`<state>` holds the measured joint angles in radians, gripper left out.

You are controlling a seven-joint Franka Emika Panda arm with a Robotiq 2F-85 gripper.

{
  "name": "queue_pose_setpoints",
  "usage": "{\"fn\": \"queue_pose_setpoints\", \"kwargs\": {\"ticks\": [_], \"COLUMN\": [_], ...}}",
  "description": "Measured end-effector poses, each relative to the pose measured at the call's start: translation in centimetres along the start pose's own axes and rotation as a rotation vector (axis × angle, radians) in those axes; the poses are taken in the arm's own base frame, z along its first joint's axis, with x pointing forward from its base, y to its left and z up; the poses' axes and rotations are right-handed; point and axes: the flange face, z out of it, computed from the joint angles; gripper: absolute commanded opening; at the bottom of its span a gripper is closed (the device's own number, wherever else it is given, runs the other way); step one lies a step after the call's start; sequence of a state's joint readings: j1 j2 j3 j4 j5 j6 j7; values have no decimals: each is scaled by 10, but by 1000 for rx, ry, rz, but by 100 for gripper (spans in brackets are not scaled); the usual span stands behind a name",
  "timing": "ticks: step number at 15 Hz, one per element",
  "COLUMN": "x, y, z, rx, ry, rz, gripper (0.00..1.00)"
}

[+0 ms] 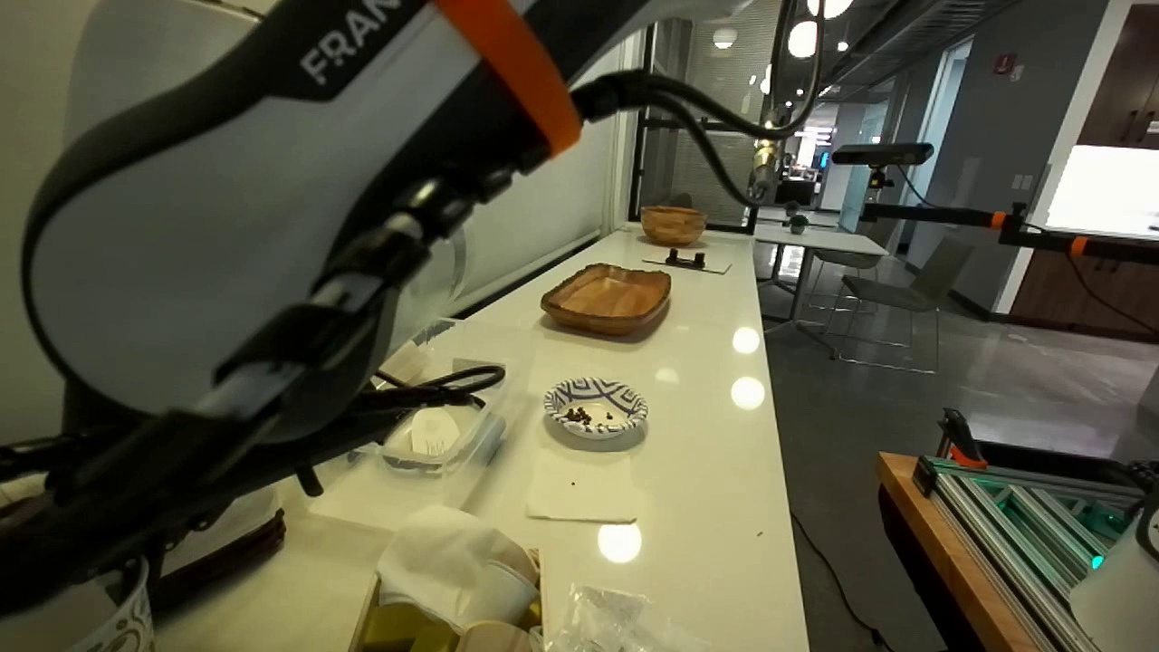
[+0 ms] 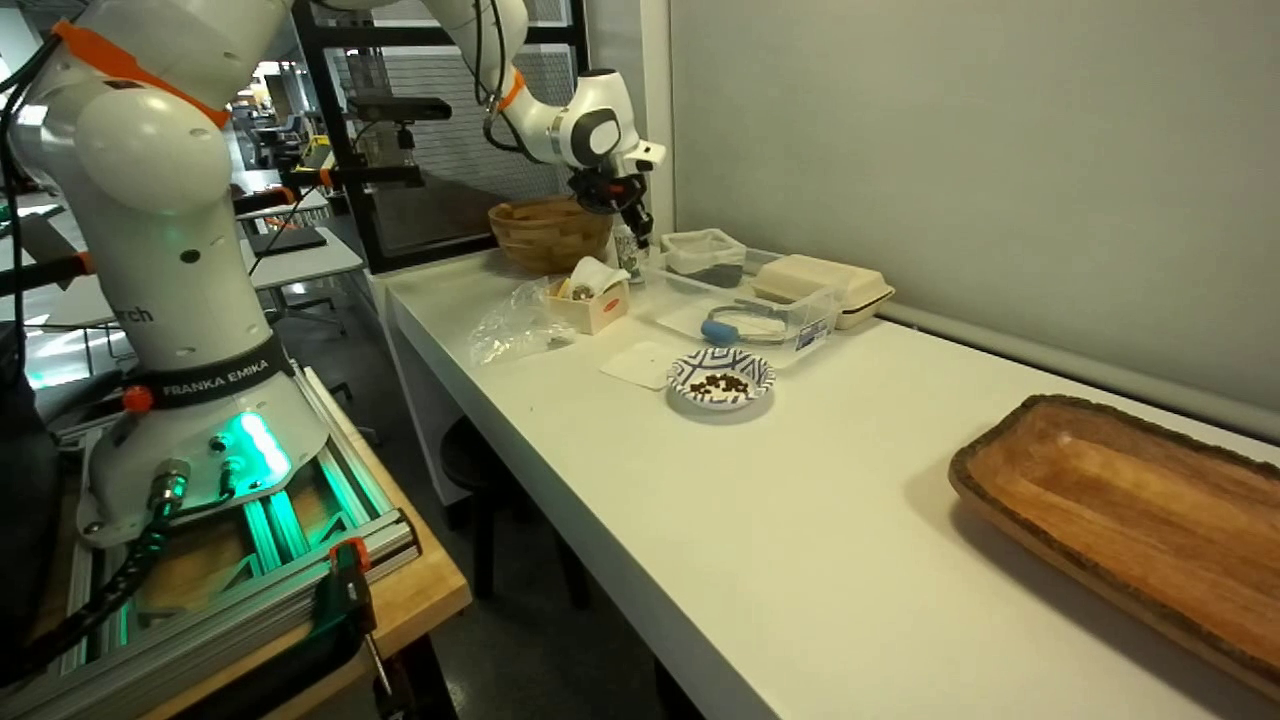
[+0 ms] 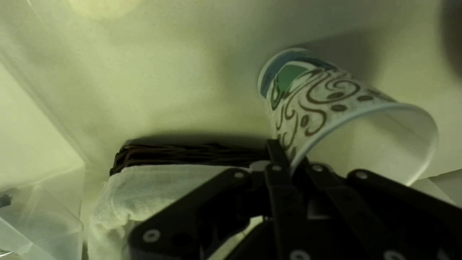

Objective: Move the coffee cup to the right.

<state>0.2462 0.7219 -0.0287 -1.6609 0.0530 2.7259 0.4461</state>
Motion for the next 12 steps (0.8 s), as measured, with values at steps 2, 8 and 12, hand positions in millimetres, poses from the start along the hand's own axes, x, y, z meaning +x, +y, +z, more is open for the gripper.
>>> {"fn": "queue_pose_setpoints", "kwargs": {"ticks": [2, 8, 12], "x": [2, 8, 11], "y": [-2, -19, -2], "z": [-5, -60, -132], "rx": [-28, -116, -147], "ry": [24, 29, 18], "rz": [47, 300, 500], "gripper": [1, 1, 1]}}
